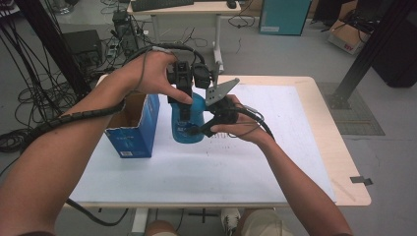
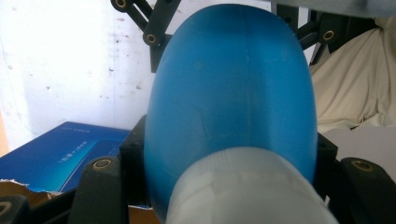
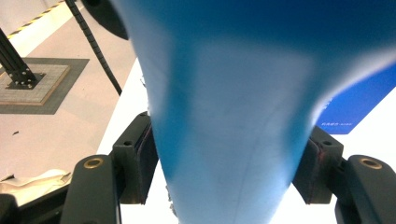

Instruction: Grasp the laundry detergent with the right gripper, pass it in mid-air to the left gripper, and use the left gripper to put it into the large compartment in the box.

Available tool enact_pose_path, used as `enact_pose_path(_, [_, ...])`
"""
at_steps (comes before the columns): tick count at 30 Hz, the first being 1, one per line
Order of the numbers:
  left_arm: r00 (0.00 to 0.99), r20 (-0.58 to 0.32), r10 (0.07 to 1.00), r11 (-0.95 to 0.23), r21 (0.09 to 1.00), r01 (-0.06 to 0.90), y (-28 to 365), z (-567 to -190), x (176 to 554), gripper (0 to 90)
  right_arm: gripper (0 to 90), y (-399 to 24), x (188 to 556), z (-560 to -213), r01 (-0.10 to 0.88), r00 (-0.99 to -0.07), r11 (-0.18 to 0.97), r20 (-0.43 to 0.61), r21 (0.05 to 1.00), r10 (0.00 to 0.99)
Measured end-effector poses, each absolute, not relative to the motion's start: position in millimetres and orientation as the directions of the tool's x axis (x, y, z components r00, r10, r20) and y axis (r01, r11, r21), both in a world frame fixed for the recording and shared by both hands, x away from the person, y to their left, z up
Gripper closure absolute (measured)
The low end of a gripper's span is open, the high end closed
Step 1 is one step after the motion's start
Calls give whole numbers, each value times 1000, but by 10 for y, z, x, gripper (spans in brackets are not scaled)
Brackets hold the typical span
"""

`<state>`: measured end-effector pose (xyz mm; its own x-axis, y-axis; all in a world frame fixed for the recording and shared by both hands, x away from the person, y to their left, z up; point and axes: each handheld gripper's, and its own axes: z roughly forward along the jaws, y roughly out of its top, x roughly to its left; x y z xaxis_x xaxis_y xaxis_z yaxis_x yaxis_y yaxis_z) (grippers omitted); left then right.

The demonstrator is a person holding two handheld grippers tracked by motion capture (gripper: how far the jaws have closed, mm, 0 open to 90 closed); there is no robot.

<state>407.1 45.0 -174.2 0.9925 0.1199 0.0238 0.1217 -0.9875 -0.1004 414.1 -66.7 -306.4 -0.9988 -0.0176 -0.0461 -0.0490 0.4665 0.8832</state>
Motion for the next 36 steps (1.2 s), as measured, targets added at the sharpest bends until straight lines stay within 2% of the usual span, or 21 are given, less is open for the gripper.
enact_pose_path(16, [992,16,129,-986,-105,130,453,-1756,4092,381,334,-676,4155,-3065,-42,-999,456,-37,889,-20])
enact_pose_path(19, [988,19,152,-985,-83,153,467,-1750,4090,381,323,-685,4160,-3070,-41,-999,460,-38,887,-16])
enact_pose_path(20, [987,20,158,-984,-79,159,478,-1740,4095,381,297,-692,4149,-3078,-10,-1000,458,-11,889,-2])
enact_pose_path(23, [984,20,175,-981,-85,176,496,-1728,4096,381,288,-703,4145,-3089,-2,-1000,458,-9,889,13])
enact_pose_path(31, [970,-17,244,-965,-100,241,562,-1706,4144,380,265,-769,4122,-3115,-38,-998,489,-56,872,22])
enact_pose_path(36, [963,4,271,-957,-102,270,612,-1682,4165,381,175,-854,4136,-3128,5,-997,548,-41,836,72])
